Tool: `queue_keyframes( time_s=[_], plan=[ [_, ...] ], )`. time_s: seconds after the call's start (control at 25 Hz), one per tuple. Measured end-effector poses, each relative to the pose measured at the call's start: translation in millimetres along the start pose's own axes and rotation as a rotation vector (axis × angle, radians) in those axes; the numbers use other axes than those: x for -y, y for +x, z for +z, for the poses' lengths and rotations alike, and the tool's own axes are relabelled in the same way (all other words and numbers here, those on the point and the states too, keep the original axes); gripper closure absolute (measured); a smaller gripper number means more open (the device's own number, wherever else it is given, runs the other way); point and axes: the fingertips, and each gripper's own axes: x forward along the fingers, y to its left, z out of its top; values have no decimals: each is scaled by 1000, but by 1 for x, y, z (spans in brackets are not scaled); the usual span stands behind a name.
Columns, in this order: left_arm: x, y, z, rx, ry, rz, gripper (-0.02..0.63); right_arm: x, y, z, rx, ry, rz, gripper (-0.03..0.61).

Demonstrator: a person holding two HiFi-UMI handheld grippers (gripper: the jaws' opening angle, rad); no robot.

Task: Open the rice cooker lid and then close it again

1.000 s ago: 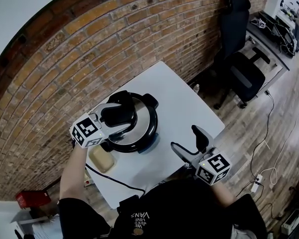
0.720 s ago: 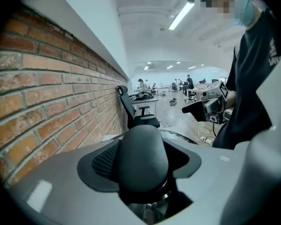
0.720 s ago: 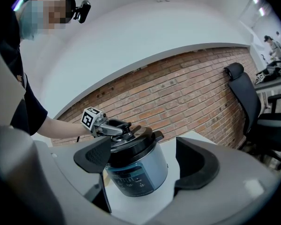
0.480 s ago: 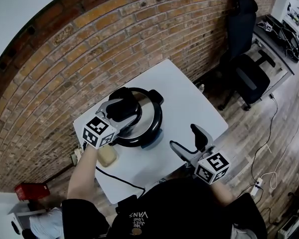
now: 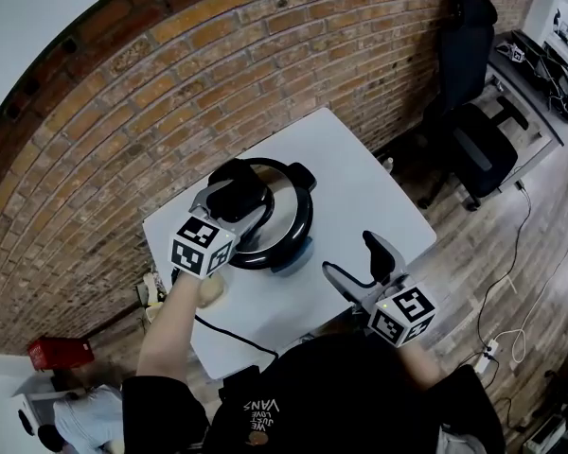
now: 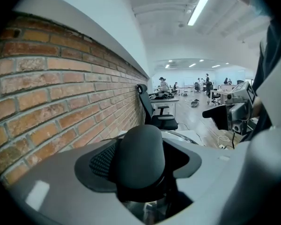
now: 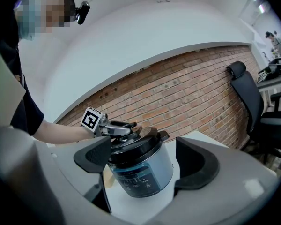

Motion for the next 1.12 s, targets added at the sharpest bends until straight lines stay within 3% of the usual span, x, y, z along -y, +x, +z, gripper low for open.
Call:
queue_keyframes(
  time_s=[0.32, 0.56, 0.76, 1.12],
  plan=[
    [-1, 2, 0, -15, -52, 89, 330, -15, 1, -4, 2, 3, 21, 152],
    [1, 1, -1, -8, -48, 71, 330, -25, -3, -7, 10, 2, 38, 152],
    [4, -5, 4, 49, -49, 49, 291, -30, -8, -4, 26, -3, 38, 152],
    [8, -59, 9, 215, -44, 176, 291, -43, -21, -3, 48, -21, 27, 152]
  ],
)
